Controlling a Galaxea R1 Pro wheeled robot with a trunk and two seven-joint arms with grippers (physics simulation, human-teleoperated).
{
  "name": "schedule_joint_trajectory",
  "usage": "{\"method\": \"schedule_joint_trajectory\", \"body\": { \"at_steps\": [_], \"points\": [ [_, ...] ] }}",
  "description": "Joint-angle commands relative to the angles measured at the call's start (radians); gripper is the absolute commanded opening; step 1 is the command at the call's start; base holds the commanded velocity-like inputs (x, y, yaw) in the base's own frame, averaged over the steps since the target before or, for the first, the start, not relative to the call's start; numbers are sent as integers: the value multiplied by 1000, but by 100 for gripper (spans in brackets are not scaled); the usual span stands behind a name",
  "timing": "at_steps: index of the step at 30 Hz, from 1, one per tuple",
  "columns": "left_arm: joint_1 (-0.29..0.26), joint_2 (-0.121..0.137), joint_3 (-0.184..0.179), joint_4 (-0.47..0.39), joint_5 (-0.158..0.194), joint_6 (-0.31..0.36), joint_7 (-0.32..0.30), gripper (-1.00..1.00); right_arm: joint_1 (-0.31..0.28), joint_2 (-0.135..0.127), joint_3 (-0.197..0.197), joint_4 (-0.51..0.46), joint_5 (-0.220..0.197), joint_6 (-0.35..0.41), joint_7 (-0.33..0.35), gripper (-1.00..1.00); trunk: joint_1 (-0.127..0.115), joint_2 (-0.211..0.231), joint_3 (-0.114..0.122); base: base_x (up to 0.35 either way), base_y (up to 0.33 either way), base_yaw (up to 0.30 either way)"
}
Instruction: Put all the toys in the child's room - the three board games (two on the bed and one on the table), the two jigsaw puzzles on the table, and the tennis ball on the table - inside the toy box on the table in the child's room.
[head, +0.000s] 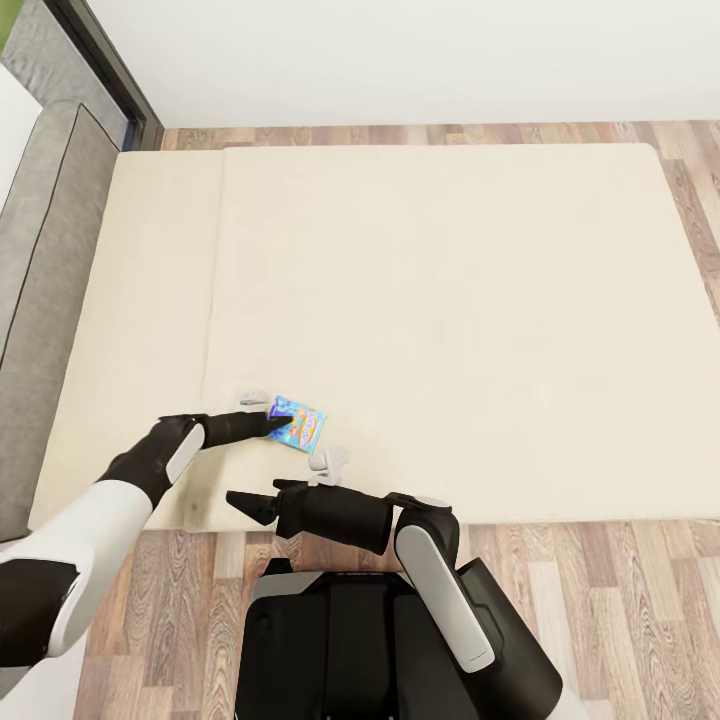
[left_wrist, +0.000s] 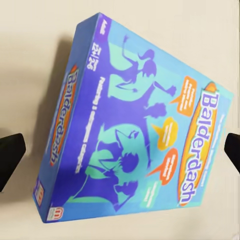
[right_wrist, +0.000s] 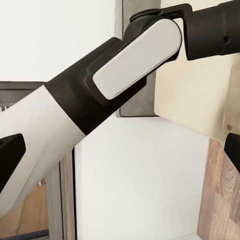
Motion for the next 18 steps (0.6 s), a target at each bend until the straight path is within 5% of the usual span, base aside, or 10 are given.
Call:
{"method": "schedule_joint_trajectory", "body": {
  "at_steps": [1, 18],
  "points": [
    [0, -1, -5, -1, 10, 7, 2, 100, 0, 1, -1, 0, 3, 4, 4, 100, 1, -2, -1, 0, 0, 0],
    [11, -21, -6, -1, 12, 7, -7, 100, 0, 0, -1, 0, 3, 4, 4, 100, 1, -2, -1, 0, 0, 0]
  ]
}}
